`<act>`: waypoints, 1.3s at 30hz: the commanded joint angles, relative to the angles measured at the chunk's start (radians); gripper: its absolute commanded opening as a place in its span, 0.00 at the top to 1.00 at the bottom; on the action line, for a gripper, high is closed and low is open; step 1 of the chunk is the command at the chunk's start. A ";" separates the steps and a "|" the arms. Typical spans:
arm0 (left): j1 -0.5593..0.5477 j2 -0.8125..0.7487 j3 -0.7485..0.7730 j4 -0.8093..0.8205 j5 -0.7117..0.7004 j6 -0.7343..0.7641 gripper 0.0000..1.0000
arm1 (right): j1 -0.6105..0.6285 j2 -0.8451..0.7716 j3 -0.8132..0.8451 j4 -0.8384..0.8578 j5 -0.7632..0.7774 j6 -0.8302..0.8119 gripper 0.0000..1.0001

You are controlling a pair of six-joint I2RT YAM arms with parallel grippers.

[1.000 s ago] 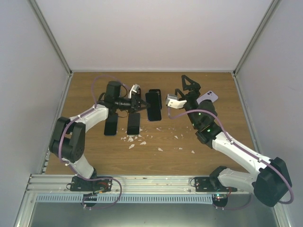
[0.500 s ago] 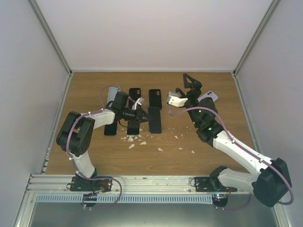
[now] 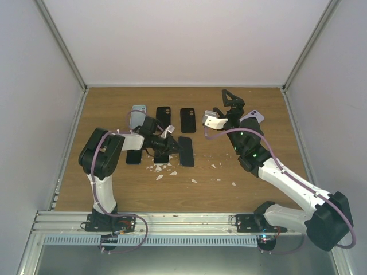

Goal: Take the phone out of the phone case
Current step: Place the phone at the center of the board.

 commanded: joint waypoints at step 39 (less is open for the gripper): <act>-0.047 0.082 0.128 0.007 -0.037 -0.017 0.61 | -0.010 0.004 0.057 -0.063 -0.010 0.046 0.00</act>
